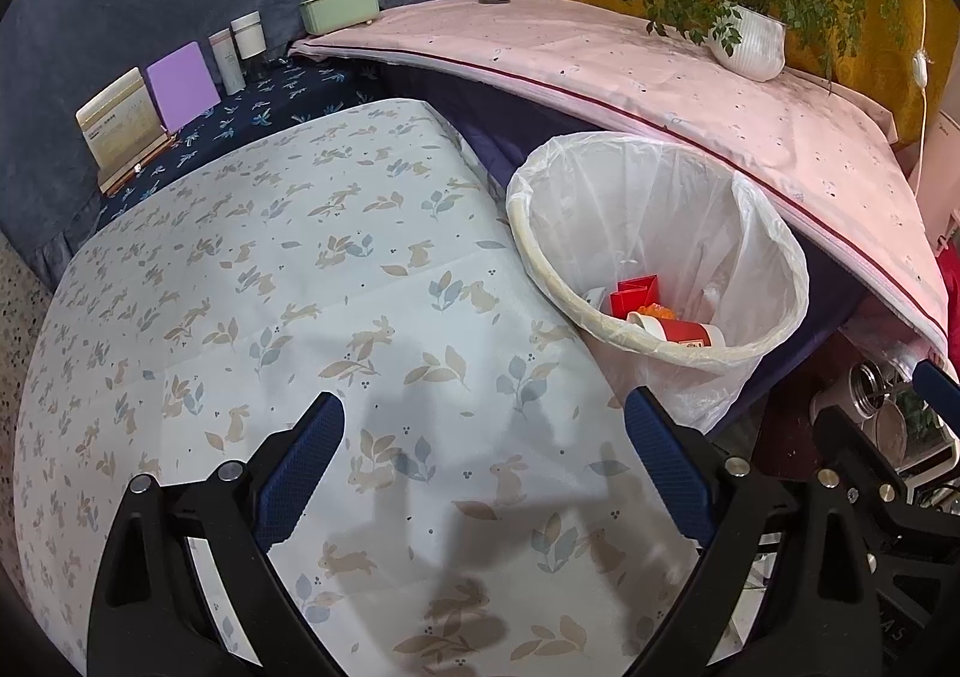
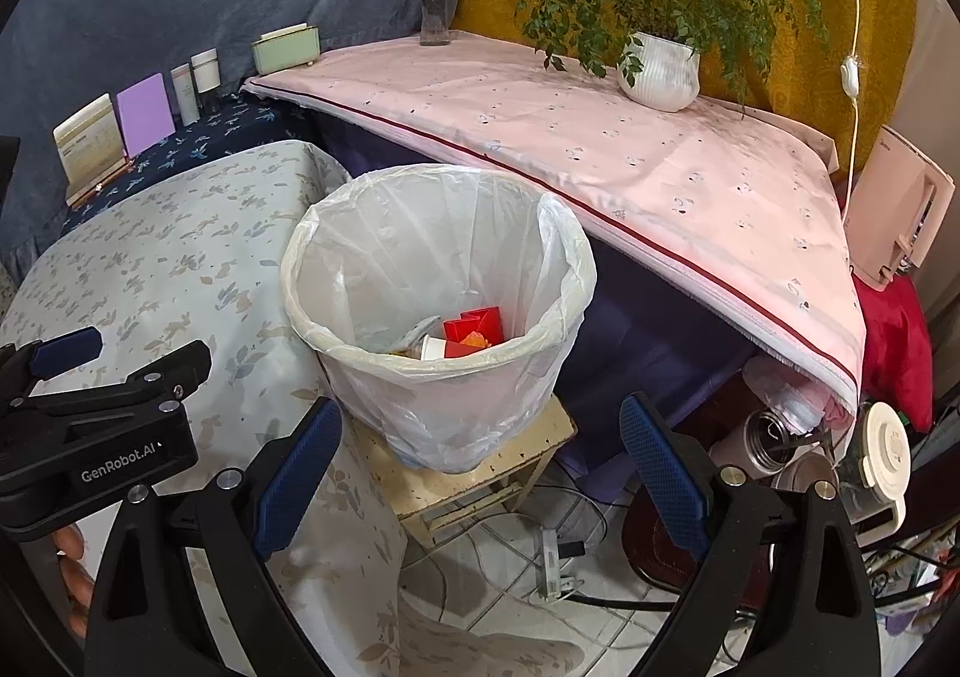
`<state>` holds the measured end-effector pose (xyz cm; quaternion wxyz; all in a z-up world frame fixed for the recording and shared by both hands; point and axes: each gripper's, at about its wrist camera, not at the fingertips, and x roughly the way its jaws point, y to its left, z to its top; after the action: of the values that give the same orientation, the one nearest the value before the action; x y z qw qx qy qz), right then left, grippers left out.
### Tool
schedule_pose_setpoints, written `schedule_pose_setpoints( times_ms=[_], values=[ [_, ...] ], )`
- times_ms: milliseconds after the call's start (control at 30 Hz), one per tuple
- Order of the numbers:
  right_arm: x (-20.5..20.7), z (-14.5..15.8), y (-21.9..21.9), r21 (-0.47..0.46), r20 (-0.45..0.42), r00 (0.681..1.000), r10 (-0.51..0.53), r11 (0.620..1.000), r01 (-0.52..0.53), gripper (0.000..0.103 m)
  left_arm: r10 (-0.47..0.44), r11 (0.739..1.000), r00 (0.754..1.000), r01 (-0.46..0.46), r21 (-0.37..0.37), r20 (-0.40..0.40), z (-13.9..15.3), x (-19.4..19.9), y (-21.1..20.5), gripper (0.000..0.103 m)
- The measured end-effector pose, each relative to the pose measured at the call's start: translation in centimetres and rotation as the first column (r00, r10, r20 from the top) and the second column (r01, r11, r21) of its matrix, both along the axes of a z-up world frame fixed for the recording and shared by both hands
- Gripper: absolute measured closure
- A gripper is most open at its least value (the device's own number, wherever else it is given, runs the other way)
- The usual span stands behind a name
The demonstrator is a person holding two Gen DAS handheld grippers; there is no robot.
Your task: Collect trash
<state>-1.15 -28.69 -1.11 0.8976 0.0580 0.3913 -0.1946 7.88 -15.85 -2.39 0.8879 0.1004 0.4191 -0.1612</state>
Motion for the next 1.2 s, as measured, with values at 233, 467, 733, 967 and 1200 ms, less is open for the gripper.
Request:
schedule_pose_setpoints(
  times_ms=[233, 467, 733, 967, 1200],
  values=[
    [-0.08, -0.16, 0.02, 0.005, 0.0, 1.0, -0.002, 1.0, 0.002, 0.013, -0.011, 1.0, 1.0, 0.011, 0.003, -0.009, -0.27, -0.14, -0.03, 0.013],
    [-0.08, -0.49, 0.0, 0.01, -0.005, 1.0, -0.003, 1.0, 0.004, 0.013, -0.01, 1.0, 1.0, 0.01, 0.005, -0.009, -0.37, -0.26, -0.01, 0.013],
    [-0.09, -0.58, -0.01, 0.009, -0.007, 1.0, -0.004, 1.0, 0.004, 0.013, -0.025, 1.0, 1.0, 0.025, 0.013, -0.001, -0.45, -0.53, -0.26, 0.013],
    [-0.05, -0.62, -0.01, 0.011, -0.008, 1.0, -0.004, 1.0, 0.004, 0.013, -0.027, 0.999, 1.0, 0.027, 0.019, 0.004, -0.46, -0.56, -0.28, 0.013],
    [-0.04, -0.66, 0.0, 0.01, -0.008, 1.0, -0.005, 1.0, 0.005, 0.013, -0.028, 0.999, 1.0, 0.028, 0.02, 0.002, -0.55, -0.57, -0.14, 0.013]
  ],
)
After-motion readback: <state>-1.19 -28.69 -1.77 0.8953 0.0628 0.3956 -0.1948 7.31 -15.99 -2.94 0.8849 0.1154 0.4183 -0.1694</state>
